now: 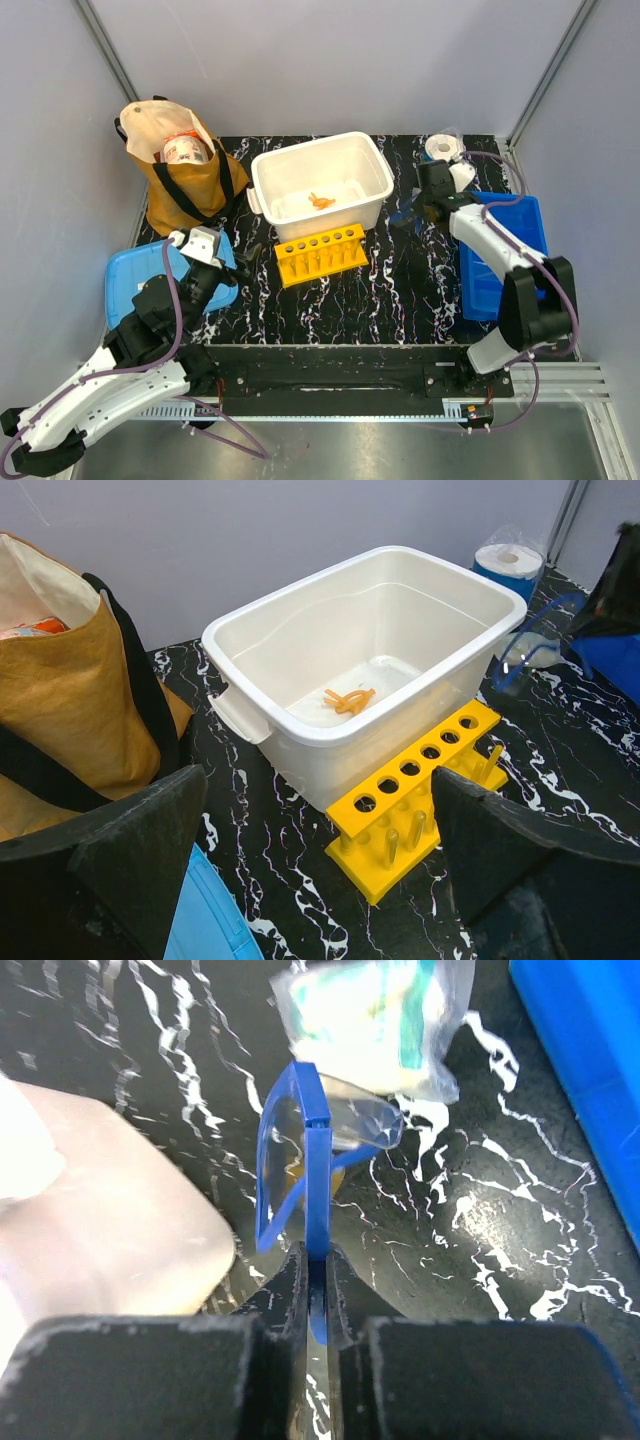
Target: Organize the chemistry lab equipment
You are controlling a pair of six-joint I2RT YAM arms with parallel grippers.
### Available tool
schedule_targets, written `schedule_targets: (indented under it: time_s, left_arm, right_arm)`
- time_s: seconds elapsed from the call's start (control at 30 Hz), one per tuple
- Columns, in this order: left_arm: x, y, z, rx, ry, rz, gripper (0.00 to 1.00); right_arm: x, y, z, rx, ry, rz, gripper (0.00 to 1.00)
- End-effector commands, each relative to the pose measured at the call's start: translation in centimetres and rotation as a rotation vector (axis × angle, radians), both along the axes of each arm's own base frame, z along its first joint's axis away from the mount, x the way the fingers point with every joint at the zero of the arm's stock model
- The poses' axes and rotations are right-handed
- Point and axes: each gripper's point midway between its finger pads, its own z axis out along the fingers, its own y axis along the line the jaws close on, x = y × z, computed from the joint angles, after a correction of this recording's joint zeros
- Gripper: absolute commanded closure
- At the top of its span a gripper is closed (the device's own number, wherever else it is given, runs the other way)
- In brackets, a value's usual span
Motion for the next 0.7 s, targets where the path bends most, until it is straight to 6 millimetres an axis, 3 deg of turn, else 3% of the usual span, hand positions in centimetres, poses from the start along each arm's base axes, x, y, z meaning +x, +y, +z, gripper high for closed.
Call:
schedule_targets:
  time_s: [0.0, 0.23, 0.43, 0.53, 0.67]
  left_arm:
    - [0.1, 0.3, 1.2, -0.039, -0.036, 0.016, 0.01]
    - [0.0, 0.4, 1.2, -0.042, -0.037, 0.016, 0.01]
    - [0.1, 0.5, 1.3, -0.041, -0.04, 0.024, 0.01]
    - [0.1, 0.5, 1.2, -0.038, -0.039, 0.027, 0.01]
    - [0.1, 0.6, 1.1, -0.035, -0.038, 0.028, 0.01]
  right_arm:
    - [-0.1, -1.9, 8.0, -0.052, -0.156, -0.028, 1.0]
    - [0.0, -0.9, 17.7, -0.079, -0.304, 0.069, 1.0]
    - [0.7, 2.6, 25.0, -0.081, -0.438, 0.183, 1.0]
    - [1.5, 5.8, 26.7, -0.04, -0.474, 0.262, 1.0]
    - [2.3, 11.1, 26.9, 0.043, -0.485, 0.373, 1.0]
